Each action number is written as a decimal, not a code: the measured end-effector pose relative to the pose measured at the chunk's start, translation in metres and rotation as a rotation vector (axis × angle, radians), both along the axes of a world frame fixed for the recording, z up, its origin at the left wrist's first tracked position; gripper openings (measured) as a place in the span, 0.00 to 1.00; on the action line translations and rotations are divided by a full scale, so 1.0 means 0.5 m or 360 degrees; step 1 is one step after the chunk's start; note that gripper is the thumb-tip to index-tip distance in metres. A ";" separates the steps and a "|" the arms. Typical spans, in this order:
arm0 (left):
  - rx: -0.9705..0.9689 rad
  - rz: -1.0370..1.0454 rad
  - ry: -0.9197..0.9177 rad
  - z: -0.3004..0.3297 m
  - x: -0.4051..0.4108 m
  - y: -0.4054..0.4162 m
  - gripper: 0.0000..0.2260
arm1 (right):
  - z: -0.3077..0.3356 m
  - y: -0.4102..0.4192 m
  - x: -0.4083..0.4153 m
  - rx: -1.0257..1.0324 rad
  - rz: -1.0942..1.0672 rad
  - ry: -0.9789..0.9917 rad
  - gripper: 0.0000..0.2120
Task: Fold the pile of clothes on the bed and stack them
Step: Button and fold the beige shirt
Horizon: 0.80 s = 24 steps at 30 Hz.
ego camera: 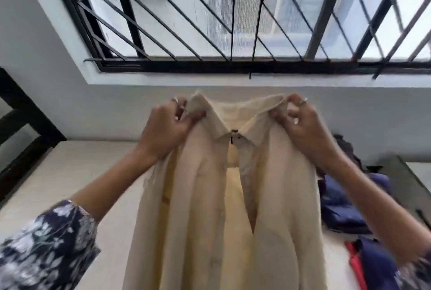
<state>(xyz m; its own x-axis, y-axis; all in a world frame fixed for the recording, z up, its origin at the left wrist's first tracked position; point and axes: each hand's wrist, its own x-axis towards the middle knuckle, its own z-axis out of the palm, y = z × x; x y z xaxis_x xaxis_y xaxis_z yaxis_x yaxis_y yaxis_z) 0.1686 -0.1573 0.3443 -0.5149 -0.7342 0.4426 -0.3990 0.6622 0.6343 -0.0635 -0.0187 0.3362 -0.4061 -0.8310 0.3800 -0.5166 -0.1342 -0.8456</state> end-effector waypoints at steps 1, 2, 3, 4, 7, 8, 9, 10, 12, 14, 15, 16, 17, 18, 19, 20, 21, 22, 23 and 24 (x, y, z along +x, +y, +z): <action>0.0089 0.0044 -0.0074 -0.093 -0.019 -0.032 0.14 | -0.089 -0.039 -0.023 0.0126 0.0011 -0.0028 0.05; 0.0172 0.0072 -0.0140 -0.183 -0.030 -0.056 0.13 | -0.173 -0.066 -0.039 0.0229 0.0003 -0.0042 0.05; 0.0238 0.0088 -0.0210 -0.270 -0.041 -0.080 0.14 | -0.253 -0.092 -0.047 0.0337 -0.0014 -0.0051 0.06; 0.0307 0.0100 -0.0286 -0.395 -0.060 -0.113 0.16 | -0.371 -0.125 -0.065 0.0426 -0.0008 -0.0040 0.07; 0.0361 0.0116 -0.0512 -0.690 -0.094 -0.179 0.17 | -0.666 -0.189 -0.099 0.0623 -0.0046 0.0038 0.08; 0.0373 0.0129 -0.0562 -0.762 -0.105 -0.191 0.17 | -0.749 -0.205 -0.109 0.0679 -0.0067 0.0049 0.08; 0.0362 0.0134 -0.0608 -0.851 -0.117 -0.202 0.15 | -0.840 -0.219 -0.116 0.0733 -0.0096 0.0073 0.07; 0.0324 0.0148 -0.0618 -0.907 -0.127 -0.212 0.14 | -0.901 -0.230 -0.124 0.0755 -0.0111 0.0094 0.06; 0.0271 0.0159 -0.0670 -1.012 -0.150 -0.232 0.13 | -1.007 -0.249 -0.138 0.0780 -0.0151 0.0150 0.06; 0.0229 0.0171 -0.0686 -1.075 -0.173 -0.256 0.14 | -1.062 -0.272 -0.159 0.0798 -0.0176 0.0193 0.05; 0.0202 0.0181 -0.0684 -1.087 -0.185 -0.269 0.14 | -1.074 -0.286 -0.172 0.0796 -0.0167 0.0220 0.05; 0.0179 0.0174 -0.0696 -1.103 -0.197 -0.284 0.14 | -1.085 -0.303 -0.184 0.0813 -0.0147 0.0267 0.05; 0.0164 0.0173 -0.0716 -1.107 -0.208 -0.299 0.14 | -1.086 -0.321 -0.197 0.0836 -0.0132 0.0322 0.06; 0.0150 0.0160 -0.0727 -1.110 -0.222 -0.315 0.14 | -1.086 -0.341 -0.211 0.0860 -0.0123 0.0379 0.06; 0.0139 0.0155 -0.0739 -1.108 -0.232 -0.330 0.14 | -1.080 -0.360 -0.221 0.0877 -0.0115 0.0428 0.08; 0.0137 0.0160 -0.0740 -1.105 -0.242 -0.346 0.14 | -1.074 -0.380 -0.231 0.0882 -0.0125 0.0473 0.09; 0.0122 0.0164 -0.0733 -1.100 -0.257 -0.367 0.15 | -1.066 -0.405 -0.244 0.0870 -0.0150 0.0525 0.10; 0.0105 0.0173 -0.0741 -1.092 -0.268 -0.387 0.15 | -1.059 -0.428 -0.254 0.0868 -0.0195 0.0575 0.10; 0.0078 0.0184 -0.0764 -1.084 -0.281 -0.406 0.15 | -1.054 -0.451 -0.262 0.0875 -0.0245 0.0629 0.11; 0.0029 0.0202 -0.0804 -1.076 -0.300 -0.428 0.16 | -1.049 -0.475 -0.273 0.0886 -0.0310 0.0706 0.12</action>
